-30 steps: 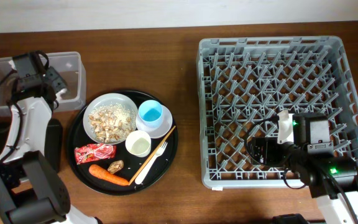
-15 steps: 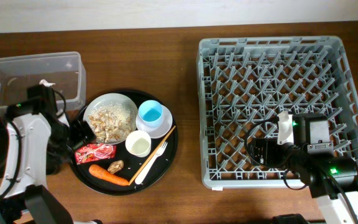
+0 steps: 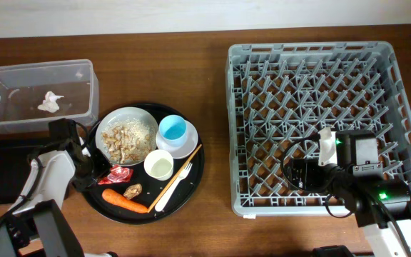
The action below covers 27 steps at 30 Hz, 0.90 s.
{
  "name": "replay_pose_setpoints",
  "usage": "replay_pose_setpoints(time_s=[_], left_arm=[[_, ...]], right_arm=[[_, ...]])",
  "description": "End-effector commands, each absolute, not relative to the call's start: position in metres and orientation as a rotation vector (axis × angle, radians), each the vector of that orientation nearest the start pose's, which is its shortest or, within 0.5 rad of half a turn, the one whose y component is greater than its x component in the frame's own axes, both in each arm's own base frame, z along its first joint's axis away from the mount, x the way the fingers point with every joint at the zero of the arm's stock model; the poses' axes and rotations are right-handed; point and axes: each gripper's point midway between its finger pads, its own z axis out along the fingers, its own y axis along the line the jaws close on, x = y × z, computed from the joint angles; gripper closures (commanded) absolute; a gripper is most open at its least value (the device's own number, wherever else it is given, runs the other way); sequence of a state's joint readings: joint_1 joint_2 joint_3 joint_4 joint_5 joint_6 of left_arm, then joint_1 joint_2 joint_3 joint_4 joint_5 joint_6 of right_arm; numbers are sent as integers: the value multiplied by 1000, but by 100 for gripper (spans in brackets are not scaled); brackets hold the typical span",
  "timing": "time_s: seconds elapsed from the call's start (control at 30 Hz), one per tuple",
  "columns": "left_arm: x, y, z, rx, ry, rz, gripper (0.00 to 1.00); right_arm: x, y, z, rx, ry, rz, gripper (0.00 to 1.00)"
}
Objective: Sort waste into correct bins and load items into the dishwasher rack
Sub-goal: 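Carry the tissue over the clear plastic bin and release it, then grasp the red candy wrapper on the tray with the left gripper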
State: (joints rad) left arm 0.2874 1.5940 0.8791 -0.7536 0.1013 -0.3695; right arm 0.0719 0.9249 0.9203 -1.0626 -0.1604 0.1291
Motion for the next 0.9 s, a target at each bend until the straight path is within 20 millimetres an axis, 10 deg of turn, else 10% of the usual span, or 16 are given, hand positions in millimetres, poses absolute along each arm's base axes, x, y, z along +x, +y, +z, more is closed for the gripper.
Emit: replay_pose_setpoints(time_s=[0.0, 0.37, 0.43, 0.47, 0.8, 0.83, 0.87], left_arm=[[272, 61, 19, -973, 2860, -171, 99], [284, 65, 74, -939, 2783, -171, 99], [280, 64, 67, -951, 2803, -171, 51], [280, 64, 64, -974, 2805, -172, 48], [279, 64, 9, -1090, 2896, -169, 48], [281, 64, 9, -1086, 2888, -170, 54], [283, 65, 9, -1081, 2879, -172, 81]], right_arm=[[224, 46, 178, 14, 2621, 290, 1], [224, 46, 177, 14, 2622, 290, 1], [223, 46, 177, 14, 2625, 291, 1], [223, 46, 177, 14, 2625, 290, 1], [220, 46, 175, 16, 2639, 289, 1], [220, 45, 175, 16, 2639, 289, 1], [220, 45, 175, 16, 2639, 289, 2]])
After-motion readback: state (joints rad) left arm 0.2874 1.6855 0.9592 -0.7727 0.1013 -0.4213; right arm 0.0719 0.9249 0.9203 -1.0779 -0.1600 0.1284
